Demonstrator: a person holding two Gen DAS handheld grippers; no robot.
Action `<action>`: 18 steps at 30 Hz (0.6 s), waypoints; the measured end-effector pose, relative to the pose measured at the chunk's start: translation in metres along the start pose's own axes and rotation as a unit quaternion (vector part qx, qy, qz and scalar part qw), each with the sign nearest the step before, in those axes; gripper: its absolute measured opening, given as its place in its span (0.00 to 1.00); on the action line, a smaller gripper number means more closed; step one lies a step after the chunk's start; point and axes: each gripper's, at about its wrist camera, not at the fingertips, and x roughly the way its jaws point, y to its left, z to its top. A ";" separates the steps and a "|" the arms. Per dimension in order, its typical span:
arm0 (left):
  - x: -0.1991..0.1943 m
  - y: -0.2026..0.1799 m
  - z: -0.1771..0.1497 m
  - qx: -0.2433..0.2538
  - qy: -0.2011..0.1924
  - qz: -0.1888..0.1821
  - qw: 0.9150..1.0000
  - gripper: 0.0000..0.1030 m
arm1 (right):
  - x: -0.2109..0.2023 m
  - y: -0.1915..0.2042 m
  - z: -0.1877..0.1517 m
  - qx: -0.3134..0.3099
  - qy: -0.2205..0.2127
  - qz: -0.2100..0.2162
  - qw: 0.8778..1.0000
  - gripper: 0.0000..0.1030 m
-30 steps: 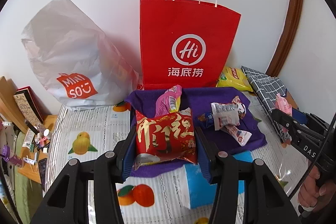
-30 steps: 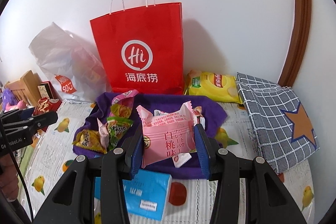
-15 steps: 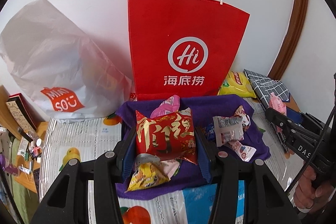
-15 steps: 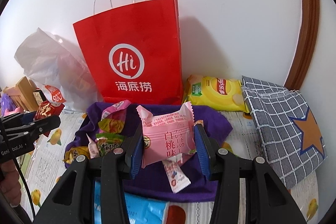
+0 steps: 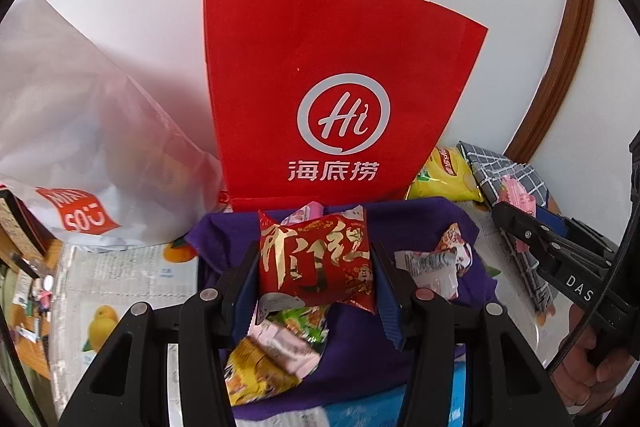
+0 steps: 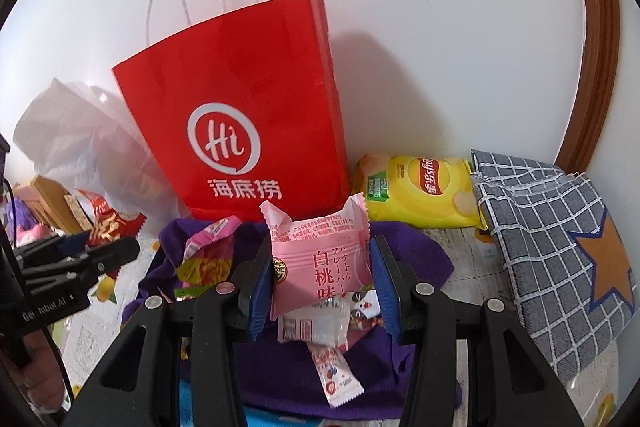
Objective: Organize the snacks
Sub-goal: 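Lower both packets onto the towel and open both tools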
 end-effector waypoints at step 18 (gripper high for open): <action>0.045 0.027 -0.012 -0.038 0.040 -0.015 0.998 0.48 | 0.053 -0.020 -0.018 -0.009 0.047 -0.018 0.999 0.44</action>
